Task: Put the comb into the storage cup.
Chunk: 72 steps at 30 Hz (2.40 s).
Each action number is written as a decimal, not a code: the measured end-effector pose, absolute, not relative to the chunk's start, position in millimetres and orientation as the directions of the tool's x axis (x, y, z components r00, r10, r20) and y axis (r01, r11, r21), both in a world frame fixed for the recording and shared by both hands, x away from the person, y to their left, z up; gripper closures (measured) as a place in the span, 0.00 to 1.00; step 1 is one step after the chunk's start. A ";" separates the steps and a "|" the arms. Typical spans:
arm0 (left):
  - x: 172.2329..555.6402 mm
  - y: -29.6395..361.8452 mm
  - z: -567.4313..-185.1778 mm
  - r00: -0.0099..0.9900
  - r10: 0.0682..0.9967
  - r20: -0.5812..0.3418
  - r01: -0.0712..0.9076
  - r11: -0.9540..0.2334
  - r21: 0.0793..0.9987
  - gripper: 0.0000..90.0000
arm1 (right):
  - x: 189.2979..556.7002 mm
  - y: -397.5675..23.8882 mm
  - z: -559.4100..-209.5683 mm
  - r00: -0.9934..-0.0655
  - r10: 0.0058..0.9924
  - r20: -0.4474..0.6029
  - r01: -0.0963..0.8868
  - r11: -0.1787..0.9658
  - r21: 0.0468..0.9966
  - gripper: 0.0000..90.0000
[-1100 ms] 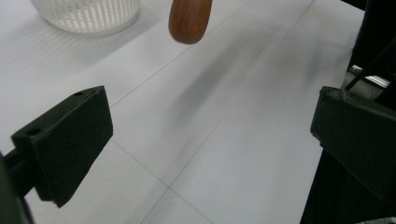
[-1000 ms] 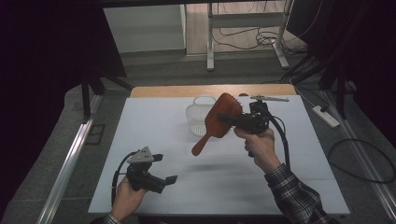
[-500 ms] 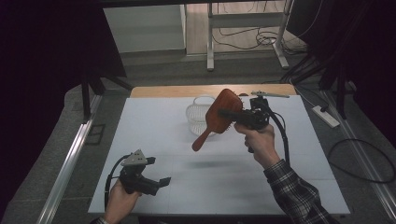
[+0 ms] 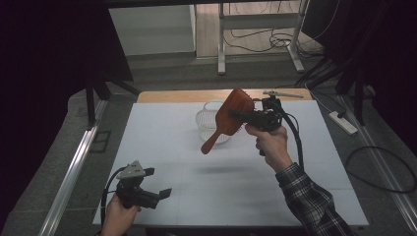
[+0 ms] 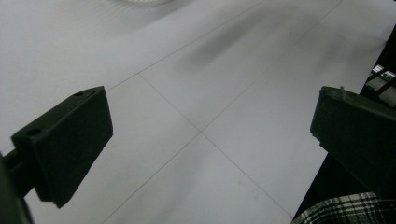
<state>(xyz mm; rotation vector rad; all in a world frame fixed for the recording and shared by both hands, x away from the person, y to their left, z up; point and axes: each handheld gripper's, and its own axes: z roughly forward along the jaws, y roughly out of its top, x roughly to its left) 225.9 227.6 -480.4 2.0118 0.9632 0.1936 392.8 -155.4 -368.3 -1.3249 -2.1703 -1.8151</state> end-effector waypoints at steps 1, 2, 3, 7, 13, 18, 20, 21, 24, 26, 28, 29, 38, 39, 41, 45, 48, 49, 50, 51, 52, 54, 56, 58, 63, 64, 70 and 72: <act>225.2 228.4 -480.4 0.686 0.696 -0.210 0.559 -0.320 0.765 0.00 | 393.6 -155.1 -367.8 -0.640 0.579 0.505 0.598 -0.036 0.800 0.59; 224.2 229.6 -480.4 0.685 0.699 -0.207 0.559 -0.321 0.765 0.00 | 394.1 -154.9 -367.4 -0.640 0.579 0.504 0.597 -0.037 0.801 0.59; 224.2 229.6 -480.4 0.685 0.699 -0.207 0.559 -0.321 0.765 0.00 | 394.6 -154.5 -366.6 -0.638 0.580 0.506 0.599 -0.039 0.800 0.59; 219.0 234.6 -480.7 0.670 0.713 -0.208 0.568 -0.312 0.761 0.00 | 397.4 -152.8 -364.5 -0.638 0.584 0.501 0.593 -0.043 0.804 0.59; 212.8 241.4 -480.6 0.655 0.726 -0.209 0.573 -0.298 0.763 0.00 | 401.6 -150.4 -362.6 -0.636 0.590 0.496 0.590 -0.043 0.807 0.59; 207.5 246.7 -480.6 0.645 0.735 -0.207 0.576 -0.291 0.764 0.00 | 405.6 -149.1 -360.5 -0.631 0.596 0.497 0.589 -0.049 0.807 0.59; 206.4 247.4 -481.0 0.645 0.735 -0.209 0.578 -0.291 0.762 0.00 | 406.6 -148.8 -359.9 -0.630 0.598 0.495 0.587 -0.050 0.808 0.59; 205.4 248.1 -481.2 0.643 0.737 -0.209 0.580 -0.291 0.761 0.00 | 407.6 -148.5 -359.1 -0.629 0.599 0.495 0.587 -0.052 0.808 0.59; 203.7 249.3 -481.6 0.642 0.737 -0.214 0.584 -0.288 0.759 0.00 | 410.7 -147.9 -357.4 -0.627 0.603 0.493 0.583 -0.056 0.810 0.59; 201.2 250.8 -482.2 0.638 0.739 -0.216 0.587 -0.286 0.757 0.00 | 413.5 -147.3 -355.8 -0.625 0.608 0.490 0.580 -0.058 0.812 0.59; 199.8 252.0 -482.5 0.637 0.740 -0.214 0.589 -0.289 0.755 0.00 | 415.5 -147.1 -354.9 -0.620 0.613 0.490 0.581 -0.061 0.812 0.59; 198.7 252.8 -482.8 0.636 0.741 -0.217 0.590 -0.286 0.755 0.00 | 416.4 -147.2 -354.7 -0.619 0.615 0.488 0.580 -0.061 0.813 0.59; 192.5 258.4 -482.2 0.625 0.744 -0.236 0.594 -0.258 0.762 0.00 | 426.3 -148.4 -352.6 -0.597 0.640 0.484 0.575 -0.079 0.814 0.59; 192.0 259.1 -482.1 0.624 0.745 -0.237 0.595 -0.256 0.762 0.00 | 428.9 -148.3 -351.5 -0.594 0.647 0.478 0.572 -0.079 0.817 0.59; 191.1 259.3 -481.8 0.623 0.746 -0.235 0.594 -0.256 0.763 0.00 | 431.1 -148.1 -350.4 -0.589 0.655 0.474 0.569 -0.081 0.818 0.59; 189.4 258.7 -481.0 0.619 0.750 -0.233 0.600 -0.260 0.757 0.00 | 436.6 -147.8 -347.3 -0.583 0.662 0.472 0.564 -0.089 0.821 0.59; 188.0 259.0 -480.5 0.617 0.753 -0.230 0.601 -0.261 0.756 0.00 | 440.0 -147.1 -345.3 -0.578 0.669 0.468 0.559 -0.093 0.824 0.59; 188.0 259.0 -480.5 0.617 0.753 -0.230 0.601 -0.261 0.756 0.00 | 440.0 -147.1 -345.3 -0.578 0.669 0.468 0.559 -0.093 0.824 0.59; 187.3 259.4 -480.4 0.618 0.752 -0.229 0.597 -0.259 0.759 0.00 | 441.6 -147.0 -344.8 -0.576 0.673 0.464 0.555 -0.094 0.826 0.59; 187.0 259.6 -480.2 0.618 0.752 -0.227 0.595 -0.259 0.761 0.00 | 443.4 -146.9 -344.3 -0.573 0.676 0.463 0.555 -0.096 0.827 0.59; 186.5 259.6 -480.2 0.618 0.753 -0.224 0.591 -0.258 0.764 0.00 | 445.9 -146.7 -343.8 -0.568 0.681 0.462 0.554 -0.099 0.827 0.59; 186.1 259.1 -480.2 0.621 0.751 -0.222 0.590 -0.262 0.764 0.00 | 448.2 -146.2 -343.4 -0.566 0.685 0.458 0.550 -0.100 0.829 0.59; 186.4 258.8 -480.3 0.623 0.751 -0.218 0.589 -0.267 0.763 0.00 | 451.2 -145.4 -343.1 -0.561 0.691 0.456 0.548 -0.102 0.830 0.59; 186.6 258.6 -480.5 0.622 0.751 -0.222 0.591 -0.264 0.762 0.00 | 452.6 -145.2 -343.1 -0.560 0.693 0.454 0.547 -0.102 0.831 0.59; 186.7 258.5 -480.7 0.620 0.753 -0.222 0.593 -0.265 0.760 0.00 | 460.1 -141.8 -347.7 -0.548 0.708 0.445 0.546 -0.100 0.832 0.59; 186.7 258.5 -480.7 0.620 0.753 -0.221 0.593 -0.265 0.760 0.00 | 460.6 -141.5 -348.4 -0.548 0.709 0.444 0.546 -0.099 0.832 0.59; 186.9 258.8 -480.8 0.619 0.753 -0.222 0.594 -0.265 0.760 0.00 | 464.7 -137.3 -355.3 -0.540 0.723 0.431 0.550 -0.085 0.831 0.59; 186.7 258.7 -480.7 0.619 0.754 -0.220 0.593 -0.265 0.760 0.00 | 465.7 -135.0 -358.2 -0.537 0.727 0.427 0.552 -0.080 0.830 0.59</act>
